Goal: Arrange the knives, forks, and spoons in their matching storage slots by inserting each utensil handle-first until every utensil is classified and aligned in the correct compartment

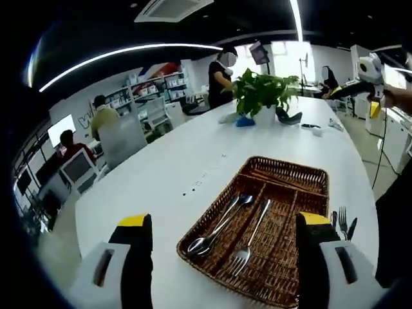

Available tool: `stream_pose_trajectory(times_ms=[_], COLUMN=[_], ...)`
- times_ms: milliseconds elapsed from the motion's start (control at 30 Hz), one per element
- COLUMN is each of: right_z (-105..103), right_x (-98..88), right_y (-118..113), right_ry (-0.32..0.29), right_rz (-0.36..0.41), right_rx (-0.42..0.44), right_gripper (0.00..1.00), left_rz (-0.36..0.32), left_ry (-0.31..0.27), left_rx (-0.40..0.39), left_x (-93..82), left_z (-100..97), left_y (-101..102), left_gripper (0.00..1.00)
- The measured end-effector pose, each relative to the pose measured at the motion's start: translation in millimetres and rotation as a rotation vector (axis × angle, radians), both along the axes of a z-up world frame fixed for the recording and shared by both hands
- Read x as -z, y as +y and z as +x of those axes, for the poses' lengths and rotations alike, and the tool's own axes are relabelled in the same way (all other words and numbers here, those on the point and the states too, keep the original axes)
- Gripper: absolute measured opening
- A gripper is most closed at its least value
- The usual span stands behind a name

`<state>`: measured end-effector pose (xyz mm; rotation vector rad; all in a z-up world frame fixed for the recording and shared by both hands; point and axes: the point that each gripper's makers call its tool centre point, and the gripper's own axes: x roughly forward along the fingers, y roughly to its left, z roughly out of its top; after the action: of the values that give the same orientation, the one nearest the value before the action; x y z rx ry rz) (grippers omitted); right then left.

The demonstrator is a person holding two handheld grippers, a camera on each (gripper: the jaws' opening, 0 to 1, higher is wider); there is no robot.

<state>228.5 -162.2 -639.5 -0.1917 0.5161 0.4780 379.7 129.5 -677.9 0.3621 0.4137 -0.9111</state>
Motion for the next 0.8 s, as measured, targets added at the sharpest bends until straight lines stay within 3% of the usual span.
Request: stream_pose_trajectory(times_ms=[167,300,433,800], right_z=[6,9,11,19], right_x=[1.9,4.9,7.7,9.0], right_y=[11,22,29,41], right_ry=[-0.004,0.0,0.007,0.012], right_rz=[-0.005,0.007,0.007,0.0], right_rx=[-0.032,-0.054,-0.076,-0.095], right_gripper=[1.0,1.0,1.0,1.0], left_rz=[-0.038,-0.017,-0.059,-0.1], left_ry=[0.006,0.006,0.027,0.047], left_rx=[-0.064,-0.107,-0.188,-0.261], left_x=[-14.2,-18.4,-26.6,-34.2], left_z=[-28.2,-49.3,-61.9,-97.1], left_y=[13,26,42,70], left_gripper=[0.99,0.99,0.99,0.99])
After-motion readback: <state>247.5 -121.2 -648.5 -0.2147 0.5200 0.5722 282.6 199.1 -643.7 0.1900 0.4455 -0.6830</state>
